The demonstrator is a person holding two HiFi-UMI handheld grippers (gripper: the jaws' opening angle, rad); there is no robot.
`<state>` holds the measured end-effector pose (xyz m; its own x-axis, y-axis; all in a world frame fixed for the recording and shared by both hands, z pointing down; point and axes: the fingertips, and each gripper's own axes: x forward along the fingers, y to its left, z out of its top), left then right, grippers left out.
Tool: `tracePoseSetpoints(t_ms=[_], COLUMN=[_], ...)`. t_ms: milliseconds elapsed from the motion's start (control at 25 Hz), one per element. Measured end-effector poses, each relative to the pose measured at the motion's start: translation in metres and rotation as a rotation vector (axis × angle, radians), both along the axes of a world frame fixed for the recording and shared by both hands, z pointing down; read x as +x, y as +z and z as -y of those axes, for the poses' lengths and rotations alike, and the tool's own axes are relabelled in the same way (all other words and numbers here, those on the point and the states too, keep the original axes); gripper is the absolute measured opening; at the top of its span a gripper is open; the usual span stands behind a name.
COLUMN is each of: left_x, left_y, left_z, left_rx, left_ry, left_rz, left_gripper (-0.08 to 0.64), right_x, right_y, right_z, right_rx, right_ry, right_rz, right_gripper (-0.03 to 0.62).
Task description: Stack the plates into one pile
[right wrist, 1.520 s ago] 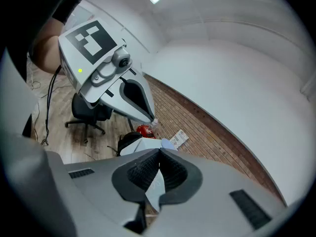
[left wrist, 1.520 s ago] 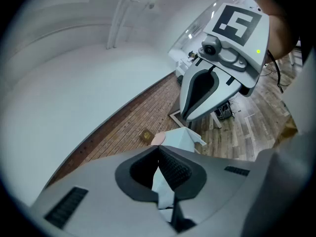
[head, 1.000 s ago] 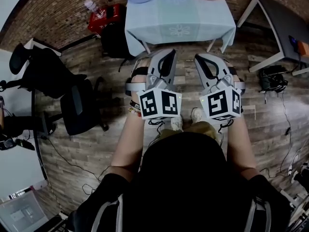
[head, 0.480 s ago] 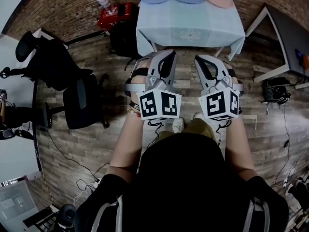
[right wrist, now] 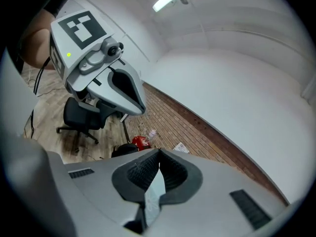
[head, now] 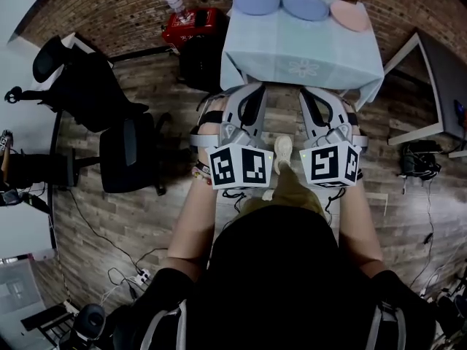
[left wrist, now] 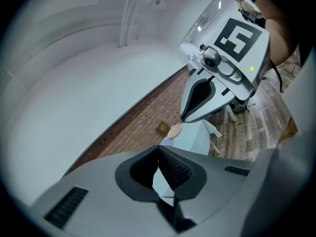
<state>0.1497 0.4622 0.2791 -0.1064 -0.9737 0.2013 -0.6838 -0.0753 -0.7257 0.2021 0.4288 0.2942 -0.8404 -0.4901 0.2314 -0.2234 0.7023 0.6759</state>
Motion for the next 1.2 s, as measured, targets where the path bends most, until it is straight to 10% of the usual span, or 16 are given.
tracePoseSetpoints(t_ms=[280,1200], left_x=[-0.024,-0.241], left_y=[0.017,0.022], left_z=[0.029,0.293], left_rx=[0.005,-0.056], left_ry=[-0.019,-0.106], left_rz=[0.005,-0.01], left_gripper=[0.021,0.021], right_x=[-0.029,-0.253], right_y=[-0.006,-0.003], right_z=[0.03,0.282], right_rx=[-0.021,0.045], right_ry=[-0.049,-0.225], right_rz=[0.141,0.077], right_gripper=[0.034,0.034])
